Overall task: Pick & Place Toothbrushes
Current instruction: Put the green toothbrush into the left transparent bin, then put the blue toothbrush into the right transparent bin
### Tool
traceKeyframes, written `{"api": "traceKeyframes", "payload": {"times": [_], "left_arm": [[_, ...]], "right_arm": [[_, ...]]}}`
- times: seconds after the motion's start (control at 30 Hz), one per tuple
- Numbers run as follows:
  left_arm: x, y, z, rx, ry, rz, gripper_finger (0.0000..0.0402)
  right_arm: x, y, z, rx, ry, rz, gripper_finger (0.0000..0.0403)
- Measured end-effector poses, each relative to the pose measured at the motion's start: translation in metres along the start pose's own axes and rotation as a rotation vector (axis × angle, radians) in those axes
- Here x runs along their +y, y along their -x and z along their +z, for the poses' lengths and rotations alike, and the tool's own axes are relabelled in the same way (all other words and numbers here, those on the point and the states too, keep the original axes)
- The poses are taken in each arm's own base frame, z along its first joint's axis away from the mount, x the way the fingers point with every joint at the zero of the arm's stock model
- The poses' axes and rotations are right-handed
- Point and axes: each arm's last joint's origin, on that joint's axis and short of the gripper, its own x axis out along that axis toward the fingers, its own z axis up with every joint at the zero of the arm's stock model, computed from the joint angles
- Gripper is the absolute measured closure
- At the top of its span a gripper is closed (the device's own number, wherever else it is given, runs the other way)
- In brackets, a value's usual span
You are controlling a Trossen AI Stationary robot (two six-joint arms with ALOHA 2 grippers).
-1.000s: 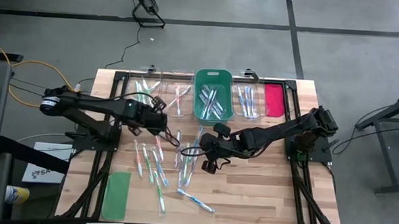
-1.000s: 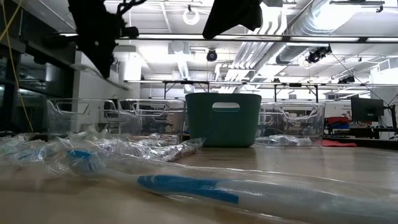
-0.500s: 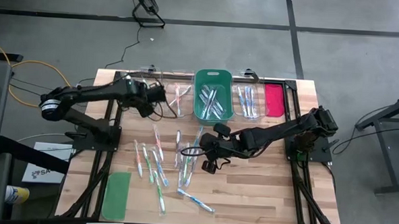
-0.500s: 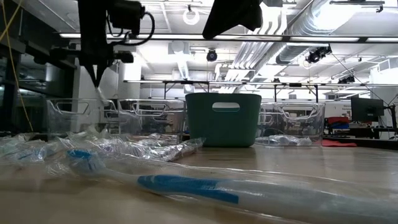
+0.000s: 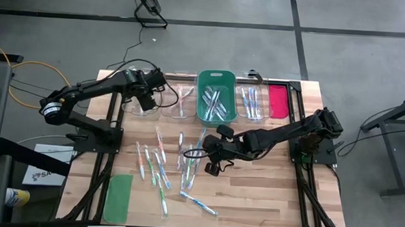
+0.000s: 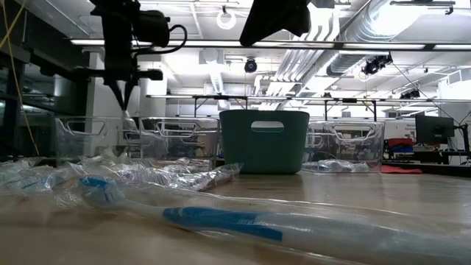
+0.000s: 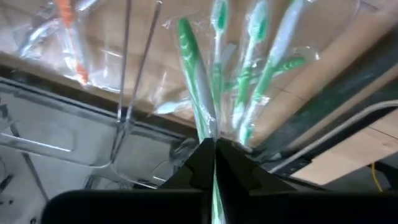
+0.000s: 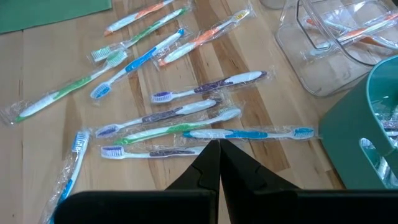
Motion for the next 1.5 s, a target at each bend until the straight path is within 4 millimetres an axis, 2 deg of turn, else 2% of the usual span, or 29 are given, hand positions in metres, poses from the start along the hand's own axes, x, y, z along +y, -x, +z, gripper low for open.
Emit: {"api": "traceKeyframes", "payload": {"times": [0.1,0.3,0.37,0.43,0.63,0.87,1.03,1.27,1.5], "left_arm": [[-0.001,0.0,0.0,-0.004,-0.007,-0.011,0.0367],[-0.002,0.0,0.0,-0.004,0.019,-0.017,0.0277],[-0.001,0.0,0.0,-0.002,0.079,-0.009,0.0252],[0.001,0.0,0.0,0.0,0.226,0.006,0.0238],[0.0,0.0,0.002,-0.071,0.625,-0.006,0.0232],[-0.005,0.008,0.007,-0.296,0.885,-0.067,0.0232],[-0.015,0.028,0.005,-0.39,0.963,-0.006,0.0232],[-0.032,0.07,0.009,-0.516,1.027,0.193,0.0232],[-0.038,0.091,0.029,-0.545,0.987,0.279,0.0232]], "right_arm": [[0.0,0.0,0.0,0.0,0.0,0.0,0.04],[0.0,0.0,0.0,0.0,0.0,0.0,0.04],[0.0,0.0,0.0,0.003,-0.003,-0.001,0.04],[-0.001,0.0,-0.002,0.018,-0.021,-0.009,0.04],[-0.001,0.002,-0.011,0.088,-0.08,-0.046,0.04],[0.006,0.002,-0.024,0.131,-0.089,-0.054,0.04],[0.007,-0.001,-0.036,0.181,-0.154,-0.061,0.04],[0.021,0.002,-0.041,0.226,-0.174,0.068,0.0395],[0.048,0.002,-0.047,0.186,-0.139,0.18,0.034]]}}
